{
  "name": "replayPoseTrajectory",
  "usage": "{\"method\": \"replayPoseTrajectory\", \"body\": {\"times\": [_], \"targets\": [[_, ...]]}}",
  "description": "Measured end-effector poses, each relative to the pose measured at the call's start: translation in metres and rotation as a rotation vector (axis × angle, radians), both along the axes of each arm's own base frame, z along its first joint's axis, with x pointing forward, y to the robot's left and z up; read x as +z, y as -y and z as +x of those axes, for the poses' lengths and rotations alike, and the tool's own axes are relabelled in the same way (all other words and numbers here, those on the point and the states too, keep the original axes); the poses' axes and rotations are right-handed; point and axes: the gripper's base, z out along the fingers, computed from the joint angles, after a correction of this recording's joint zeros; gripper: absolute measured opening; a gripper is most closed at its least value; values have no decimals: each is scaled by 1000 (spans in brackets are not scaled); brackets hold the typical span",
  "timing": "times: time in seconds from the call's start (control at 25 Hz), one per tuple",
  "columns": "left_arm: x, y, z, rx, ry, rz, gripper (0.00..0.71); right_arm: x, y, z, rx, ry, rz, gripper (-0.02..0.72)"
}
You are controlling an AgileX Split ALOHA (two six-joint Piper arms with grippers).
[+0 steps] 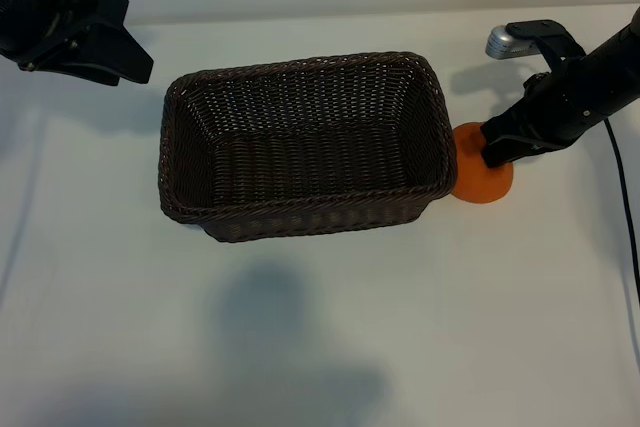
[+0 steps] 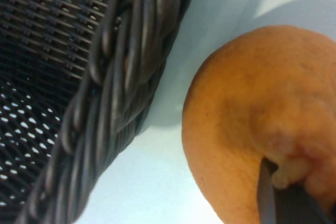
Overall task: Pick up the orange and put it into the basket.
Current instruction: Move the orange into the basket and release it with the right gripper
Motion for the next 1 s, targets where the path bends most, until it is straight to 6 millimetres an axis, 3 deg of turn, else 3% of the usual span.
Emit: {"method": "replayPoseTrajectory", "body": {"times": [0.16,0.32,0.6,1.0], "targets": [[0,0,0,-4,2,1,405,3,1,-1,-4,-6,-2,43],[0,0,0,-4,2,1,405,21,5,-1,-1,14,-13,43],[0,0,0,-4,2,1,405,46,44,-8,-137,0,-30,43],[0,0,0,-3,2,1,405,116,43,-18,-127,54,37,43]]}}
